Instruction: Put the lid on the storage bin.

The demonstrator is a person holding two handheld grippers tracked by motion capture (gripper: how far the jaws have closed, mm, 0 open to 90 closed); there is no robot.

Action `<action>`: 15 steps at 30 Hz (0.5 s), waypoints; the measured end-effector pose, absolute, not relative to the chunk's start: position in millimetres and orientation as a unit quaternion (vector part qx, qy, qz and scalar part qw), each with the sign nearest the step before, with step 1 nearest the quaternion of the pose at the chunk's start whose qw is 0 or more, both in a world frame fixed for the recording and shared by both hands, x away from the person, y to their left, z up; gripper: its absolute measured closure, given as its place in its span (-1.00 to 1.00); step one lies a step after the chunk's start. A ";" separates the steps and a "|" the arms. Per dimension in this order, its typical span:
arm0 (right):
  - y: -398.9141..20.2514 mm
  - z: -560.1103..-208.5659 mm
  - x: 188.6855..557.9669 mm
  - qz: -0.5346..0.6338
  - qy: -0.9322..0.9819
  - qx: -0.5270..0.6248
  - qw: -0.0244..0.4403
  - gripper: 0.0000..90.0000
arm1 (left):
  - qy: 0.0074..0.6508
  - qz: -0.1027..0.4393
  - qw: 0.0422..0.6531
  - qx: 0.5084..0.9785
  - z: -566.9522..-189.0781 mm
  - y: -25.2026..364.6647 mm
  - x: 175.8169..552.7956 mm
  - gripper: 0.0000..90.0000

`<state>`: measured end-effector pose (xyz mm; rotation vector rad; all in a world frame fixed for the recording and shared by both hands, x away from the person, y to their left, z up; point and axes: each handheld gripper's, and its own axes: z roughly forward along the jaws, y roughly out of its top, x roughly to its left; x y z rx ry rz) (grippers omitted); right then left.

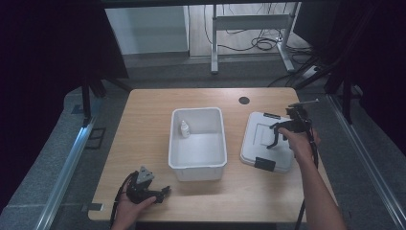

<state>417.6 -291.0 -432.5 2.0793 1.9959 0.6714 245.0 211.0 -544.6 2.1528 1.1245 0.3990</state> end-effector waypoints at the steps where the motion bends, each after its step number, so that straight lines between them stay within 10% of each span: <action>1: -293.4 -433.9 419.1 0.229 0.668 0.702 0.090 0.28 | 0.431 0.153 0.334 0.824 -544.6 211.0 245.0 -0.77; 15: -296.5 -444.5 431.8 0.240 0.661 0.709 0.056 0.48 | 0.429 0.153 0.332 0.826 -544.5 211.4 245.1 -0.77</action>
